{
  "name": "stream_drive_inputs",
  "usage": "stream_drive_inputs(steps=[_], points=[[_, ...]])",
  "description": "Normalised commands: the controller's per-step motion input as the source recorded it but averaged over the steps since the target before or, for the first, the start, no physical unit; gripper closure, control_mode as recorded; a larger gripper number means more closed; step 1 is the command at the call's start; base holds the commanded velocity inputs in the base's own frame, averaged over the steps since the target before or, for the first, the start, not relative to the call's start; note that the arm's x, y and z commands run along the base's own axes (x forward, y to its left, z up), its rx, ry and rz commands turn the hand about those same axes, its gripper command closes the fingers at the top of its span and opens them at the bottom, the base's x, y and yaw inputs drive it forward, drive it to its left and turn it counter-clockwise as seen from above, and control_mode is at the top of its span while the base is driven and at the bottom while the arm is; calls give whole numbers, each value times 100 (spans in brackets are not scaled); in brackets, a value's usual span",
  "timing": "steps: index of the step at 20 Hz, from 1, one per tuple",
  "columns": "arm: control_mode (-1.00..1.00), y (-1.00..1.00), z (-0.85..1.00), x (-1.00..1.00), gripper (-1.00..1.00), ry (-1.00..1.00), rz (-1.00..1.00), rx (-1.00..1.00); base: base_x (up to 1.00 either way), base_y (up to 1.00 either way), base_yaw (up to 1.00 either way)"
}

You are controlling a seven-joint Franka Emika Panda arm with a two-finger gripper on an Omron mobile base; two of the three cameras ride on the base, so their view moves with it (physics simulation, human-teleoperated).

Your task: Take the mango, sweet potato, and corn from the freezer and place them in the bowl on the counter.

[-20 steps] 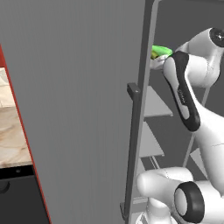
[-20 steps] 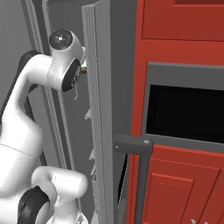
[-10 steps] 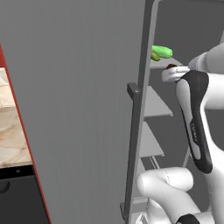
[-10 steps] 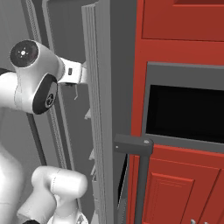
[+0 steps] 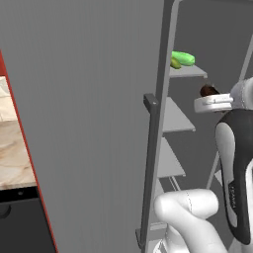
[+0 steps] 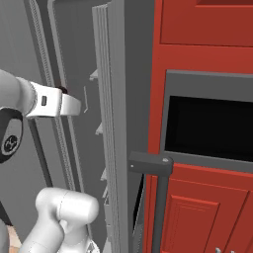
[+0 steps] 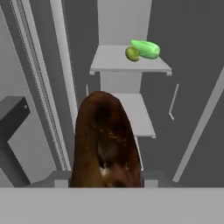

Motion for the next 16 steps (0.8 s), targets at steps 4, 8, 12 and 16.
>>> stream_drive_inputs(steps=[4,8,12,16], points=[[-100,10,2,-93,100,9,0,0,0,0,0],[-100,0,0,-72,100,10,0,0,0,0,0],[-100,0,0,-7,100,4,0,0,0,0,0],[-100,0,-2,0,100,0,0,0,0,0,0]])
